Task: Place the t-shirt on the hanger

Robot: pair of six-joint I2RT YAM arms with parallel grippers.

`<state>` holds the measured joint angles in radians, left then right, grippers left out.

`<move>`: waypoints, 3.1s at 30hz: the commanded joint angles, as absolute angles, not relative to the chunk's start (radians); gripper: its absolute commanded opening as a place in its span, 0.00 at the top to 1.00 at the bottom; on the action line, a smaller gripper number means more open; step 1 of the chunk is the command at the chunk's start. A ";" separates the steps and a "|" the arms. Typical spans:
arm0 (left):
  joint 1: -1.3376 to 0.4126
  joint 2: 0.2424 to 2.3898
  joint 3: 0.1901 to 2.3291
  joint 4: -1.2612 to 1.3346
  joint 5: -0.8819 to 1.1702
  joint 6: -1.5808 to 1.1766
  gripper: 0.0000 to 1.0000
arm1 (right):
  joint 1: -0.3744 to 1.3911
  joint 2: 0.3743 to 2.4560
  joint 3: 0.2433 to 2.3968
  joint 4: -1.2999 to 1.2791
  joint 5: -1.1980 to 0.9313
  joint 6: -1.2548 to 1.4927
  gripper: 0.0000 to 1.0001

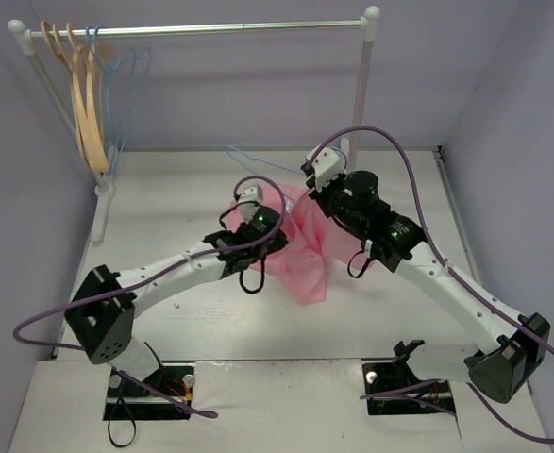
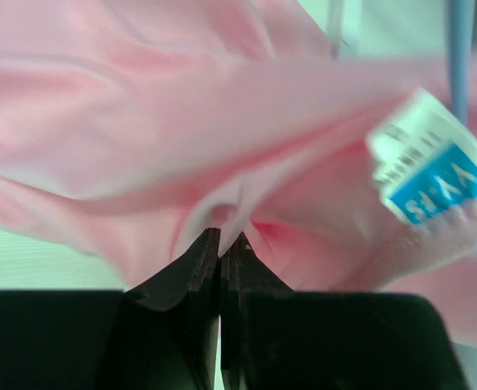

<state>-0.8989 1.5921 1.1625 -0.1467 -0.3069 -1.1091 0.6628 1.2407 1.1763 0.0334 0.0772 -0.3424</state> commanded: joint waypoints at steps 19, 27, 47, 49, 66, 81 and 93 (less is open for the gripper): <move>-0.325 1.404 1.443 -0.584 0.090 -0.589 1.00 | 0.683 1.111 1.206 -0.072 0.014 -0.391 1.00; -0.189 1.439 1.660 -0.748 0.135 -0.450 1.00 | 0.692 1.100 1.200 -0.123 0.048 -0.429 1.00; -0.238 1.489 2.028 -1.003 0.236 -0.236 1.00 | 0.755 1.200 1.276 -0.200 0.012 -0.482 1.00; -0.273 1.491 2.046 -1.017 0.230 -0.233 1.00 | 0.758 1.210 1.284 -0.178 0.009 -0.492 1.00; -0.502 1.566 2.075 -1.088 0.121 -0.209 1.00 | 0.793 1.258 1.364 -0.089 -0.092 -0.575 1.00; -0.575 1.626 2.117 -1.060 0.129 -0.353 1.00 | 0.836 1.186 1.227 0.144 -0.209 -0.538 1.00; -0.589 1.579 1.967 -0.930 0.115 -0.436 0.77 | 0.802 1.160 1.132 0.251 -0.301 -0.505 1.00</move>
<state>-0.5827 1.6333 1.9816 -1.0004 0.1253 -0.4122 0.8162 1.2098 1.1740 0.0929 -0.2562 -0.5289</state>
